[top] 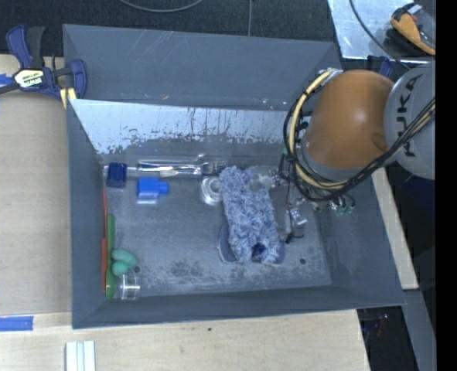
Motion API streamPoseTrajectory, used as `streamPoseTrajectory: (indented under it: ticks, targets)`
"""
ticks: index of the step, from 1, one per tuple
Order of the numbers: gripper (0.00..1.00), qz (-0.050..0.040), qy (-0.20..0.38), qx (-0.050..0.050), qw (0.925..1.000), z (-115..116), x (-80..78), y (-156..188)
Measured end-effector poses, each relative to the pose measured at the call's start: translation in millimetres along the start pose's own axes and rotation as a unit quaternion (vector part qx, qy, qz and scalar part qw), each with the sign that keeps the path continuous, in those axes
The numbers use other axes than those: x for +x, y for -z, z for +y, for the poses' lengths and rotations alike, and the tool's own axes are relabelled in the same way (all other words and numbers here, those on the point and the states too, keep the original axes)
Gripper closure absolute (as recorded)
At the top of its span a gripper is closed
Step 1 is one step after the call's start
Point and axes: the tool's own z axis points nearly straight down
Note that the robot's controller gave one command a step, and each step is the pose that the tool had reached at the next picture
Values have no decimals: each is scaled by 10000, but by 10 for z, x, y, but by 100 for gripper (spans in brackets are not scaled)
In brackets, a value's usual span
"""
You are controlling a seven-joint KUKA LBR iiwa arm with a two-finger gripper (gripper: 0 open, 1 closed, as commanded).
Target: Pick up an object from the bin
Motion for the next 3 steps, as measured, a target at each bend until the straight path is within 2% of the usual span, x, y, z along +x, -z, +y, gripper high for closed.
streamPoseTrajectory:
  ticks: [1,2,3]
  targets:
    - [0,27,2644,-35,9644,135,104,-343]
    - [0,0,2303,12,9731,276,-166,-722]
    - [100,-45,4943,49,8692,569,-101,-684]
